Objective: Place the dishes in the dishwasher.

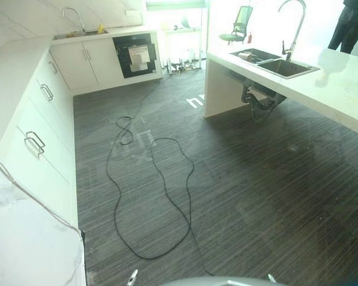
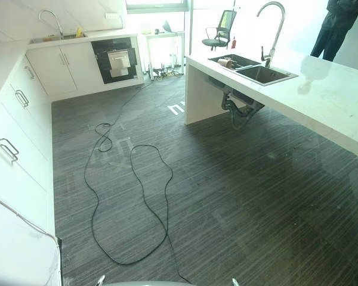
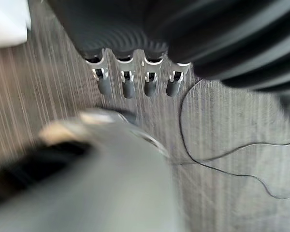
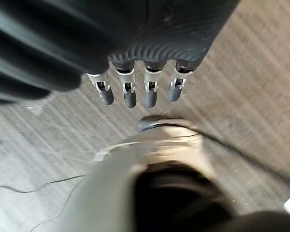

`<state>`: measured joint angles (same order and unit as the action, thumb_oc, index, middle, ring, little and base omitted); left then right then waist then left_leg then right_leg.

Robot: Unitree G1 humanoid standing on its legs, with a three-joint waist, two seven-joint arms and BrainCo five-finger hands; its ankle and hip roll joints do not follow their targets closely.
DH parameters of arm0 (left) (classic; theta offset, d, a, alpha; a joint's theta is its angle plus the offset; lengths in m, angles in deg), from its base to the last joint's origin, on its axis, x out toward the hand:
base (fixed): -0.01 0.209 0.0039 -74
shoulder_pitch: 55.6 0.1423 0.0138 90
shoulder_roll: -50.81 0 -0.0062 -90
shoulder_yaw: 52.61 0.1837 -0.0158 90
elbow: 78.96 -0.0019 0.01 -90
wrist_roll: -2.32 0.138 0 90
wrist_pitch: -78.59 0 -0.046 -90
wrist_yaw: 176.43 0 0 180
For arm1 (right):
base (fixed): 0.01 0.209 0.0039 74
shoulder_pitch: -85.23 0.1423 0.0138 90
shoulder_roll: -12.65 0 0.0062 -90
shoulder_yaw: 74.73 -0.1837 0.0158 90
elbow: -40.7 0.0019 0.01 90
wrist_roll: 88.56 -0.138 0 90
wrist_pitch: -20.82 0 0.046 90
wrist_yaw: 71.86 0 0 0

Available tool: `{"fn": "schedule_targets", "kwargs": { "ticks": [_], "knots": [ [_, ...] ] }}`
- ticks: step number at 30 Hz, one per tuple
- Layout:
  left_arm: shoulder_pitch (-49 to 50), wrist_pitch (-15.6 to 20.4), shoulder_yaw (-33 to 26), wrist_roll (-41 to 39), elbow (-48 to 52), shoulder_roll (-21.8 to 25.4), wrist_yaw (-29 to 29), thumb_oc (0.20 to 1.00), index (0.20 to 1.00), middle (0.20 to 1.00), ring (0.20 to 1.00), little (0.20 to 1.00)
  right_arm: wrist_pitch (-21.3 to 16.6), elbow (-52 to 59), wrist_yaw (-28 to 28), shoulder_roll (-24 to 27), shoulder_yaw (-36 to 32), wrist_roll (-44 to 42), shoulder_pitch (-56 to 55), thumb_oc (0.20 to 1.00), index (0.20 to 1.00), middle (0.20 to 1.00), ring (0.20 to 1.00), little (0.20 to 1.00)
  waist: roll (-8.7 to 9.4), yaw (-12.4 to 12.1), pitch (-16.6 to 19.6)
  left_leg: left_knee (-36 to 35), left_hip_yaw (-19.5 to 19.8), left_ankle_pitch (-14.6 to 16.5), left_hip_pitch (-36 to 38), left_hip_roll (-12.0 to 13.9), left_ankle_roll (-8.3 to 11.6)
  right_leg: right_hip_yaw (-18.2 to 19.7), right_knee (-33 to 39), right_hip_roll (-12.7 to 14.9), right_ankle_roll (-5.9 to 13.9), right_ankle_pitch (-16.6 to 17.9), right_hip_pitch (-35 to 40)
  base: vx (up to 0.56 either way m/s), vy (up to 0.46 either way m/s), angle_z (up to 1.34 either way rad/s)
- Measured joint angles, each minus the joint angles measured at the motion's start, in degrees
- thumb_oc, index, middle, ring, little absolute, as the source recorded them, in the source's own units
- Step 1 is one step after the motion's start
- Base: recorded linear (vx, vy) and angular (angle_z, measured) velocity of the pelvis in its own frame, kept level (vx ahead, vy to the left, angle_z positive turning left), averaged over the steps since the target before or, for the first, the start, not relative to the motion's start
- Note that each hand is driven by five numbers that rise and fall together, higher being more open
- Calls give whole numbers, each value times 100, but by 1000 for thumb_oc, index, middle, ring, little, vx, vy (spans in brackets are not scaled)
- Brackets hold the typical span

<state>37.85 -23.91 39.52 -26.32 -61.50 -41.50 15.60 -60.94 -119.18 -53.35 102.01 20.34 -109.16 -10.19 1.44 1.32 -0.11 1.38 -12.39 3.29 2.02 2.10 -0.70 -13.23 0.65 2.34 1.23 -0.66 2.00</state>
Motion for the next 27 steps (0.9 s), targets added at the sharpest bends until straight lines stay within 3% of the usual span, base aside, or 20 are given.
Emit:
{"fn": "schedule_targets", "kwargs": {
  "ticks": [5, 13, 16, 18, 19, 20, 21, 22, 23, 24, 25, 27],
  "knots": [
    [-20, 91, -5, 3, -7, 58, -139, 1000, 1000, 1000, 1000, 1000, 9, -39, 102, -16, -33, -83, 7, 1000, 1000, 1000, 1000, 1000, 47, 138, -41, -536, -69, -241, 422, -33, 75, 1, 462, -93, -23, 247, 373, 50, -76, -4],
    [-362, 610, -228, -412, 171, 111, -599, 1000, 1000, 1000, 1000, 1000, 92, -124, 131, 1, -127, -78, 31, 1000, 1000, 1000, 1000, 1000, -14, 148, -305, -591, -75, -245, 524, 3, 87, 17, 467, -130, -33, 205, 471, 72, -97, -1],
    [-265, 772, -277, -406, 274, 100, -670, 1000, 1000, 1000, 1000, 1000, -41, -23, 86, 51, -122, -89, 154, 1000, 1000, 1000, 1000, 1000, -59, 126, -401, -497, -53, -235, 593, 66, 215, 23, 468, -207, -23, 75, 596, 185, -236, 2],
    [-320, 811, -725, -392, -16, 109, -753, 1000, 1000, 1000, 1000, 1000, -186, 123, 55, 69, -113, -93, 744, 1000, 1000, 1000, 1000, 1000, 326, 24, -650, 1652, 97, -138, -416, 95, 520, 154, 466, -79, -275, -69, 630, 181, -241, 12],
    [-370, 831, -802, -392, -138, 85, -749, 1000, 1000, 1000, 1000, 1000, -238, 206, 52, 161, -111, -97, 971, 1000, 1000, 1000, 1000, 1000, 415, -40, -741, 2742, 179, -287, -971, 200, 753, 178, 471, -36, -369, -69, 661, 230, -101, 5],
    [-249, 865, -857, -387, -183, 43, -724, 1000, 1000, 1000, 1000, 1000, -308, 519, 8, 289, -61, -185, 1136, 1000, 1000, 1000, 1000, 1000, 397, -172, -841, 3628, 302, -495, -1486, 334, 858, 187, 465, -75, -495, -43, 773, 306, -54, -2],
    [-71, 894, -896, -386, -187, 17, -683, 1000, 1000, 1000, 1000, 1000, -433, 851, -39, 382, 2, -332, 1260, 1000, 1000, 1000, 1000, 1000, 319, -213, -917, 3905, 234, -471, -1813, 509, 770, 187, 470, -133, -528, -58, 832, 432, 67, 6],
    [57, 894, -895, -383, -195, 16, -684, 1000, 1000, 1000, 1000, 1000, -533, 1100, -46, 455, 57, -433, 1395, 1000, 1000, 1000, 1000, 1000, 316, -239, -981, 3614, 60, -485, -1980, 632, 716, 153, 472, -200, -564, -108, 911, 552, 149, 13],
    [162, 897, -890, -379, -183, 7, -687, 1000, 1000, 1000, 1000, 1000, -578, 1266, -61, 477, 67, -476, 1442, 1000, 1000, 1000, 1000, 1000, 218, -321, -1011, 2776, -123, -496, -1984, 696, 717, 146, 470, -253, -532, -143, 939, 865, 272, 15],
    [323, 924, -892, -310, -237, -47, -731, 1000, 1000, 1000, 1000, 1000, -657, 1311, -24, 501, 104, -536, 1612, 1000, 1000, 1000, 1000, 1000, 11, -354, -1005, -72, -397, -626, -1563, 765, 898, 182, 471, -484, -382, -288, 961, 704, 230, 2],
    [330, 919, -888, -146, -409, -62, -764, 1000, 1000, 1000, 1000, 1000, -666, 1281, -5, 562, 100, -533, 1665, 1000, 1000, 1000, 1000, 1000, -185, -366, -1102, -736, -268, -644, -1537, 886, 914, 283, 470, -652, -393, -315, 1090, 812, 258, -9],
    [439, 930, -898, -100, -558, -72, -806, 1000, 1000, 1000, 1000, 1000, -623, 1100, 55, 634, 103, -521, 1555, 1000, 1000, 1000, 1000, 1000, -252, -470, -1148, -714, 177, -776, -1434, 910, 919, 568, 471, -691, -431, -412, 1319, 614, 217, -36]
  ]
}}
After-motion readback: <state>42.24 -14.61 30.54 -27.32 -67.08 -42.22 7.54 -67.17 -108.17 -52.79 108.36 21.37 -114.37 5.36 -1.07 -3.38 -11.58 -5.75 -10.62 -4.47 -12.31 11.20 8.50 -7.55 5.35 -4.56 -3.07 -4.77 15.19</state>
